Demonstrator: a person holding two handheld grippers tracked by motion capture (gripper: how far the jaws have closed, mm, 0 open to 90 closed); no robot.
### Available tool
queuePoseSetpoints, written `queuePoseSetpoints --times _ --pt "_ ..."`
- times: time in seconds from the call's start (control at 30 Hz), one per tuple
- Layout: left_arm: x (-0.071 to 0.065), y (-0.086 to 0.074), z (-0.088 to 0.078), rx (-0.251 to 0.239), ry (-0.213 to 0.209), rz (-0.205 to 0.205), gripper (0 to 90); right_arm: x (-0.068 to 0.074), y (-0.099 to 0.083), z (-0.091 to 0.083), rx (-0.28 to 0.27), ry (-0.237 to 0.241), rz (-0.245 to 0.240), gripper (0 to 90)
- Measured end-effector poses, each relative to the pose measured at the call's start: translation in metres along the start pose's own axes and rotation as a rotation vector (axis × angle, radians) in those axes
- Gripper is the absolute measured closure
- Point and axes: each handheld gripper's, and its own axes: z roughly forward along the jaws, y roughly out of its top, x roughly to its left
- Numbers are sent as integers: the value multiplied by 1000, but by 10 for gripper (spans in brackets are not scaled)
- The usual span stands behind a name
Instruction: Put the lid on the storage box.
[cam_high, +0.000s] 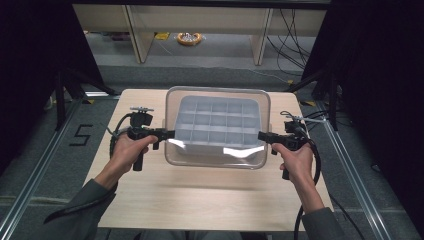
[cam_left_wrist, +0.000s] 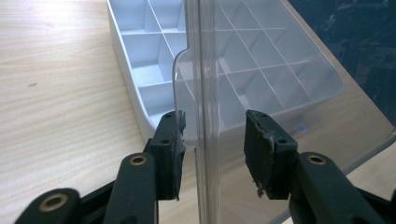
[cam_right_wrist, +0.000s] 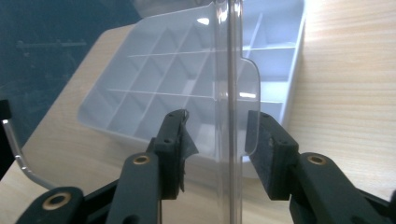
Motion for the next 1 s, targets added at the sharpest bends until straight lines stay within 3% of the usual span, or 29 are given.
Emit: queuePoseSetpoints --times 0.07,0.1,0.13,0.23,0.27,0.3,0.33,0.37,0.4,0.43,0.53,0.57,0.63,0.67,0.7,0.73,0.77,0.8,0.83,0.87,0.9,0.97,1.0 --pt "-1 6 6 8 5 -2 569 -1 2 1 8 -2 11 582" --pt "-1 9 9 14 9 -2 566 -3 5 6 22 -13 61 570" --pt "-2 14 15 21 20 -10 562 -8 7 8 22 -24 14 564" --pt "-2 19 20 24 27 -18 556 -9 11 13 30 -46 6 551" --pt "-2 21 22 26 29 -22 555 -5 13 14 50 -54 59 548" --pt "-1 22 24 32 33 -27 555 -11 15 16 44 -59 -3 545" --pt "0 23 26 36 31 -34 554 -6 18 17 90 -57 74 544" --pt "2 25 30 46 31 -44 553 -11 21 20 79 -59 20 541" --pt "2 25 30 46 31 -44 548 -11 21 20 79 -59 20 541" --pt "4 27 33 54 31 -52 546 -6 24 22 116 -68 90 533" --pt "6 28 37 53 29 -67 547 -9 27 26 108 -76 52 524" --pt "9 30 39 63 26 -72 547 -16 30 30 98 -74 -8 524" --pt "11 32 42 65 34 -80 544 -16 32 34 93 -85 -7 524" --pt "11 32 42 65 34 -80 543 -8 35 33 130 -86 106 525" --pt "12 33 44 63 28 -93 543 -12 36 35 108 -89 51 525" --pt "14 35 47 64 28 -104 542 -11 37 36 104 -85 74 525" --pt "14 35 47 64 28 -104 542 -13 39 37 107 -97 33 524" --pt "16 37 48 70 26 -102 542 -13 39 37 107 -97 33 524" --pt "16 38 49 68 33 -109 540 -8 41 37 137 -96 111 523" --pt "17 40 51 73 32 -114 538 -11 42 40 116 -98 55 522" --pt "19 41 53 75 33 -120 537 -8 45 40 144 -105 100 521" --pt "20 43 55 80 35 -124 533 -9 48 45 154 -106 108 519" --pt "21 44 56 83 38 -133 532 -12 50 47 160 -110 72 516"
